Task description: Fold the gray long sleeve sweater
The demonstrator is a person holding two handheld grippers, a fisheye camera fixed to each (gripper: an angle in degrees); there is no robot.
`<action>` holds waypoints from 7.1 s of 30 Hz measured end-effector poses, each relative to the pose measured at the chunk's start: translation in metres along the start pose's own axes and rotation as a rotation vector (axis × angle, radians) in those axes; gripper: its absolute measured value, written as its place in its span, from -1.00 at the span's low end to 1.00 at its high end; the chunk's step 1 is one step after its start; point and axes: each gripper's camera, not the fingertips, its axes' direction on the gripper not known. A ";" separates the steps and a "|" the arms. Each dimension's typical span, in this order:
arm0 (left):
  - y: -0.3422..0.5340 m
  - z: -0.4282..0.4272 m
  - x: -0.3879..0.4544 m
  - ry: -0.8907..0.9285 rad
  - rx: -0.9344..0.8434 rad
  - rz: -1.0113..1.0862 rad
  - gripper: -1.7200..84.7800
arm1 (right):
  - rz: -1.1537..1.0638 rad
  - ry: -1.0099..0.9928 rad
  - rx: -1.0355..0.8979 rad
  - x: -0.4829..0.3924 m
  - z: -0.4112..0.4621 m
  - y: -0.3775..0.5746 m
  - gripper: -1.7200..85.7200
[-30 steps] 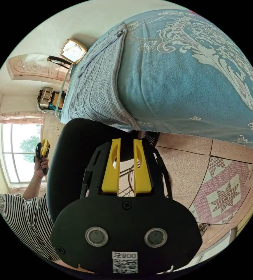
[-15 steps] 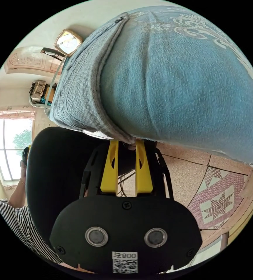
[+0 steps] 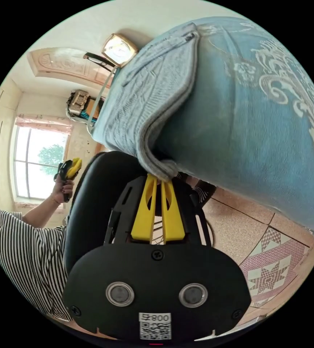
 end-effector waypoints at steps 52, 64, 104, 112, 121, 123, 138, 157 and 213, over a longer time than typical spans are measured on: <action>0.016 0.164 -0.060 0.355 -0.084 -0.106 -0.70 | -0.334 -0.514 0.201 -0.310 -0.175 -0.152 -0.93; 0.015 0.096 -0.002 0.430 -0.065 -0.038 -0.89 | -0.302 -0.544 0.243 -0.288 -0.180 -0.142 -0.93; 0.034 -0.199 0.169 0.331 -0.040 0.285 -0.93 | -0.009 -0.358 0.290 -0.118 -0.193 0.172 -0.95; 0.065 -0.236 0.162 0.382 -0.025 0.308 -0.93 | -0.034 -0.409 0.288 -0.110 -0.203 0.239 -0.95; 0.067 -0.249 0.134 0.387 -0.030 0.284 -0.93 | -0.037 -0.403 0.251 -0.093 -0.208 0.291 -0.95; 0.056 -0.243 0.127 0.395 -0.028 0.265 -0.93 | -0.004 -0.430 0.267 -0.077 -0.205 0.292 -0.95; -0.107 -0.182 0.104 0.372 -0.020 0.230 -0.93 | 0.115 -0.470 0.332 0.003 -0.216 0.205 -0.95; -0.351 -0.018 -0.016 0.140 -0.063 -0.007 -0.92 | 0.386 -0.361 0.159 0.141 -0.161 -0.036 -0.94; -0.289 0.089 -0.114 -0.067 -0.099 0.030 -0.85 | 0.309 -0.186 -0.023 0.084 -0.117 0.042 -0.91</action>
